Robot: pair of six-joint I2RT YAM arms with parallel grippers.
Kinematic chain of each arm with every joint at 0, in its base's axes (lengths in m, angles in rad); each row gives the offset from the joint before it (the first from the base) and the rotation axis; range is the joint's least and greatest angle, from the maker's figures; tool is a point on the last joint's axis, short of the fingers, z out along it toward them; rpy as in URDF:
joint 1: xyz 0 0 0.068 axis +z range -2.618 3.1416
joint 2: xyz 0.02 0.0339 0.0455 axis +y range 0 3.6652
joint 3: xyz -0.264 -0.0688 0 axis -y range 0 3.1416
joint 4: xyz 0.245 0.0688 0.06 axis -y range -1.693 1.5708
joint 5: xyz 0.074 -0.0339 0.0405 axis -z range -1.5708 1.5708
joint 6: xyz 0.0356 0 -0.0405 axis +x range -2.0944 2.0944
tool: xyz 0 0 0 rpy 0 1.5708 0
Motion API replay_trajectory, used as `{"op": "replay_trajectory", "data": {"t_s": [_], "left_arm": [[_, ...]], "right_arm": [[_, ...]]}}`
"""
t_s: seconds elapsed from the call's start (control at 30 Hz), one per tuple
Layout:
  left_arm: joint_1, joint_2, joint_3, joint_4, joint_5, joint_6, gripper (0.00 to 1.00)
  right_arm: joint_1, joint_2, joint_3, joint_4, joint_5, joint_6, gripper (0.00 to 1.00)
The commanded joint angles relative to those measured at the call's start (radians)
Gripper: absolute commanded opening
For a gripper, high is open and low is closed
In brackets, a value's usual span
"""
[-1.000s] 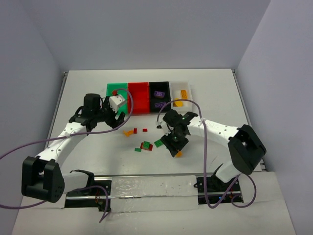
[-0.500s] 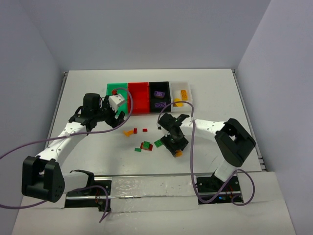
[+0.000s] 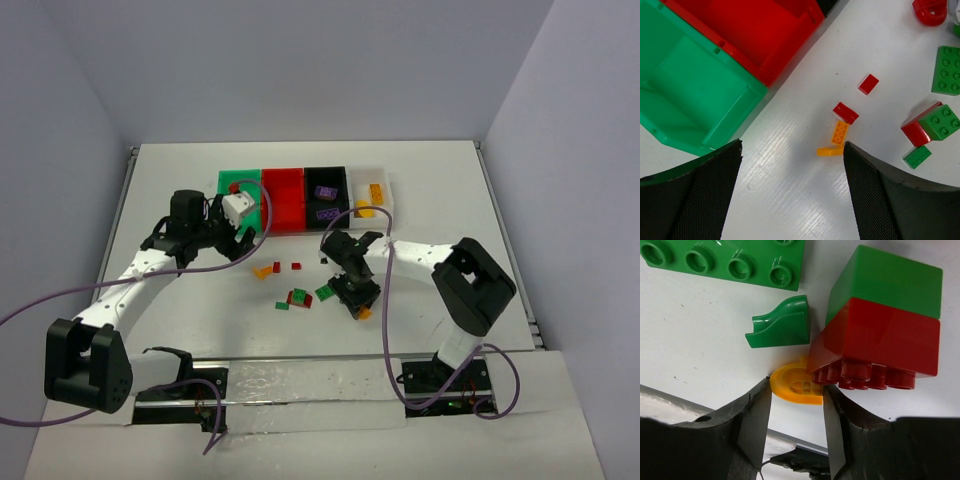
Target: Sort the legos into containers by color
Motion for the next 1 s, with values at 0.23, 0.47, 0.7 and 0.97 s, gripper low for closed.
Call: {"op": "replay_trajectory", "data": {"t_s": [0.23, 0.47, 0.7, 0.97], "left_arm": [[0.01, 0.009, 0.061, 0.033, 0.031, -0.069, 0.95], [0.017, 0.006, 0.118, 0.005, 0.076, -0.194, 0.99], [-0.007, 0.018, 0.125, -0.012, 0.14, -0.154, 0.99], [-0.085, 0.043, 0.127, -0.021, 0.135, -0.055, 0.99]], "right_arm": [[-0.004, -0.26, 0.109, -0.106, -0.134, -0.142, 0.14], [-0.106, -0.219, 0.43, -0.1, -0.042, -0.184, 0.13], [-0.351, 0.105, 0.738, -0.045, 0.031, -0.169, 0.07], [-0.397, 0.385, 0.982, -0.014, 0.131, -0.19, 0.08]]}}
